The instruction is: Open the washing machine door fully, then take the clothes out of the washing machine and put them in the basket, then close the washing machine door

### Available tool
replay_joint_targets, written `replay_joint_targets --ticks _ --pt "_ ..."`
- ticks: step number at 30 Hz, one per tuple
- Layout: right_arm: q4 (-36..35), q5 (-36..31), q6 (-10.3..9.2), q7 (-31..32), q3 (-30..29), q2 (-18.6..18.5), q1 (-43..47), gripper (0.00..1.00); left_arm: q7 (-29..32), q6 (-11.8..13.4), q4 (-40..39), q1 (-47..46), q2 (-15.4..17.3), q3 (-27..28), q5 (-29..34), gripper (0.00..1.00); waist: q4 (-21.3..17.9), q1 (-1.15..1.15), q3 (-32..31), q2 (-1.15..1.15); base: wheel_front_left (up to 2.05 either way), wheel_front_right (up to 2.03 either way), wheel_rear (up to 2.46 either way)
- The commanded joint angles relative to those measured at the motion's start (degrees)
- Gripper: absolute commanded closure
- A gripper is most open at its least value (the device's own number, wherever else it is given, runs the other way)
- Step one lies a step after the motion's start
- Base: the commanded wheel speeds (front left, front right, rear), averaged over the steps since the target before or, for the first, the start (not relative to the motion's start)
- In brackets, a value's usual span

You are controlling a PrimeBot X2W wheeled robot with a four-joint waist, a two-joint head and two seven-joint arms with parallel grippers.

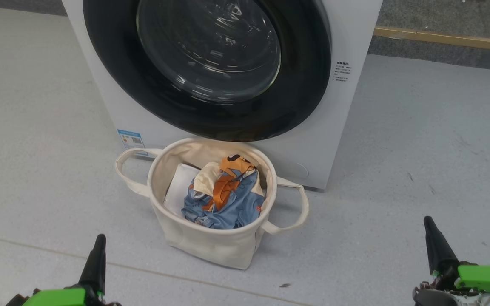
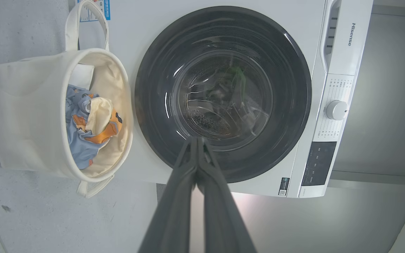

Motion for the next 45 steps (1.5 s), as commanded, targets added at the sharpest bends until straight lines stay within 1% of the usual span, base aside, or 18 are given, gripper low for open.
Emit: replay_joint_targets --ticks 1,45 --pt "-1.79 0.33 0.01 0.48 1.14 -0.66 -2.8 1.0 0.45 -0.41 -1.53 -2.56 0.33 1.94 -0.19 1.0 0.0 0.0 0.0 0.0 0.0 0.0 0.0" --pt "-1.79 0.33 0.01 0.48 1.14 -0.66 -2.8 1.0 0.45 -0.41 -1.53 -2.56 0.33 1.94 -0.19 1.0 0.0 0.0 0.0 0.0 0.0 0.0 0.0"
